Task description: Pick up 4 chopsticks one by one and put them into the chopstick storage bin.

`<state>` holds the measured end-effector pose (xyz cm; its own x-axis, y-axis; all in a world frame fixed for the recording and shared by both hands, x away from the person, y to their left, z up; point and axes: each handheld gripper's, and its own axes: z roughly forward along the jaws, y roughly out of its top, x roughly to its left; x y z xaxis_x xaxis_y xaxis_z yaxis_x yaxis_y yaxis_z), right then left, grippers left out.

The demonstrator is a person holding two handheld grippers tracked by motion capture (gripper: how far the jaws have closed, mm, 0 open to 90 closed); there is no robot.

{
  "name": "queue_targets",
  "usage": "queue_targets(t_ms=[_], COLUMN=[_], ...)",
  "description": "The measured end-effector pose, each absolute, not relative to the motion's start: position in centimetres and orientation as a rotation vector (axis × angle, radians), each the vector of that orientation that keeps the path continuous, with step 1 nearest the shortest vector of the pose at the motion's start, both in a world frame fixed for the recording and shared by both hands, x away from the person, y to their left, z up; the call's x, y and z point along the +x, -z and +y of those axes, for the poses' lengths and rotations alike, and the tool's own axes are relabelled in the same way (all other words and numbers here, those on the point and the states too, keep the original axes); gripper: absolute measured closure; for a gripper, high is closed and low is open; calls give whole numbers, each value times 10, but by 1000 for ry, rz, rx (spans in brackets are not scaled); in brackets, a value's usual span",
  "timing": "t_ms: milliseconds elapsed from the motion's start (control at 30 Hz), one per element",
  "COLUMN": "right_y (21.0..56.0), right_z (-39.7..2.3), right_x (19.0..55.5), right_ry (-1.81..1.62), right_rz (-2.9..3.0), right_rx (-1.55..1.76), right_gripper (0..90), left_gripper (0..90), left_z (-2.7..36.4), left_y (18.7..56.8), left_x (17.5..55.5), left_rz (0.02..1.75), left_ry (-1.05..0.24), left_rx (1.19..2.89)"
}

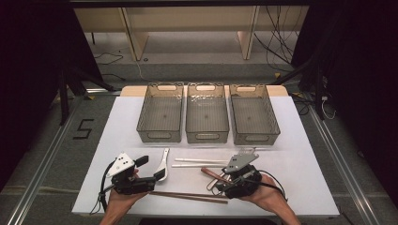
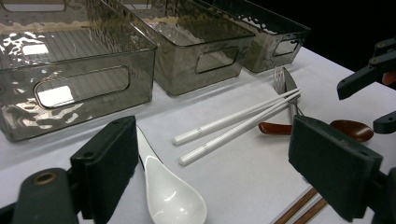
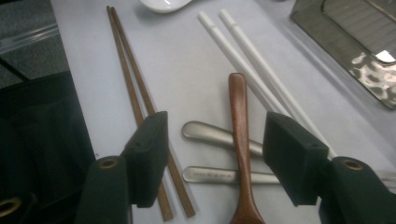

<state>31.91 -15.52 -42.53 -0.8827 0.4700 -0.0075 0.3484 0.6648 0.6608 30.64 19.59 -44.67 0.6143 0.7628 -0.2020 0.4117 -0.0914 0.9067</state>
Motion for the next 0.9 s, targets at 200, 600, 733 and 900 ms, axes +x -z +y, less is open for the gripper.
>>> queue_targets(t_ms=[200, 600, 733, 900], right_y=[432, 452, 456, 459], right_z=[-142, -119, -113, -103], right_x=[321, 324, 326, 329], right_ry=[-927, -710, -681, -640], right_rz=[2790, 2941, 2968, 2988], right_rx=[591, 465, 432, 383], right_gripper=[512, 681, 714, 737], left_gripper=[157, 156, 157, 157], left_z=[197, 197, 197, 197], left_y=[446, 447, 447, 447], left_x=[307, 307, 307, 307], left_rz=[970, 974, 974, 976], left_ry=[-393, -393, -394, -393], left_rx=[1716, 1710, 1713, 1713])
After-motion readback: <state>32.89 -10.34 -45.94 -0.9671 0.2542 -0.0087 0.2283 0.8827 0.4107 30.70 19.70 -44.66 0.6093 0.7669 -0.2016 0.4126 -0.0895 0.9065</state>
